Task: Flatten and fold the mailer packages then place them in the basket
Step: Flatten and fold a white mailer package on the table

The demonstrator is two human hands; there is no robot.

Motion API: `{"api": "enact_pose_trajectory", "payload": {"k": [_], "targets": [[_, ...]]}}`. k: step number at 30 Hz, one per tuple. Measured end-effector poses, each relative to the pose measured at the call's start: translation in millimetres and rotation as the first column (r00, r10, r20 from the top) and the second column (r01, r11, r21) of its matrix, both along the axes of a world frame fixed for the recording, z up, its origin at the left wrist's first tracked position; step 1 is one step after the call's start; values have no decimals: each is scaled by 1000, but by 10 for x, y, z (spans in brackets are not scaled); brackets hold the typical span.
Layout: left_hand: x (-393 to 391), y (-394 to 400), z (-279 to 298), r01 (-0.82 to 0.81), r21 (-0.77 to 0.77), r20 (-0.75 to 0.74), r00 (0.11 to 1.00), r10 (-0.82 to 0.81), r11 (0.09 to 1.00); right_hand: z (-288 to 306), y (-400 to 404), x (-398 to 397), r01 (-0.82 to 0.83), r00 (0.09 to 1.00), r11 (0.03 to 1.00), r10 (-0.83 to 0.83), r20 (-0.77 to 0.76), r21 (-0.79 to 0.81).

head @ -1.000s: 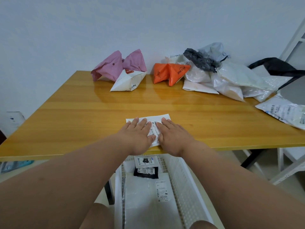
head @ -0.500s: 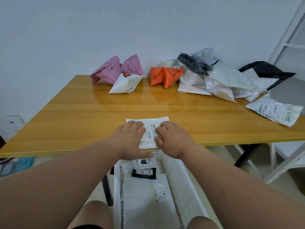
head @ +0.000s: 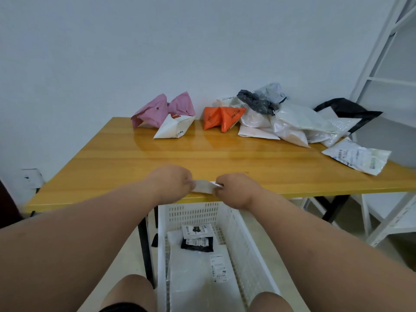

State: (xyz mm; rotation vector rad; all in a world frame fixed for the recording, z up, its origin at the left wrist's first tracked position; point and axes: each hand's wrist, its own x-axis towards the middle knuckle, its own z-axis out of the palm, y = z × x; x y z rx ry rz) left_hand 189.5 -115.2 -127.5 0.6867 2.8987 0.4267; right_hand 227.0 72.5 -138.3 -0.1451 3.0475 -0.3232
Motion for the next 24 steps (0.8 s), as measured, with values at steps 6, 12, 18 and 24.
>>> {"api": "enact_pose_trajectory", "payload": {"k": [6, 12, 18, 24], "targets": [[113, -147, 295, -154, 274, 345, 937, 52, 949, 326, -46, 185, 91, 986, 967, -54, 159, -238], [310, -183, 54, -125, 101, 435, 898, 69, 987, 85, -111, 356, 62, 960, 995, -37, 278, -79], [402, -87, -523, 60, -222, 278, 961, 4, 973, -427, -89, 396, 29, 943, 993, -66, 327, 117], [146, -148, -1313, -102, -21, 554, 827, 96, 995, -1087, -9, 117, 93, 871, 993, -119, 477, 76]]}}
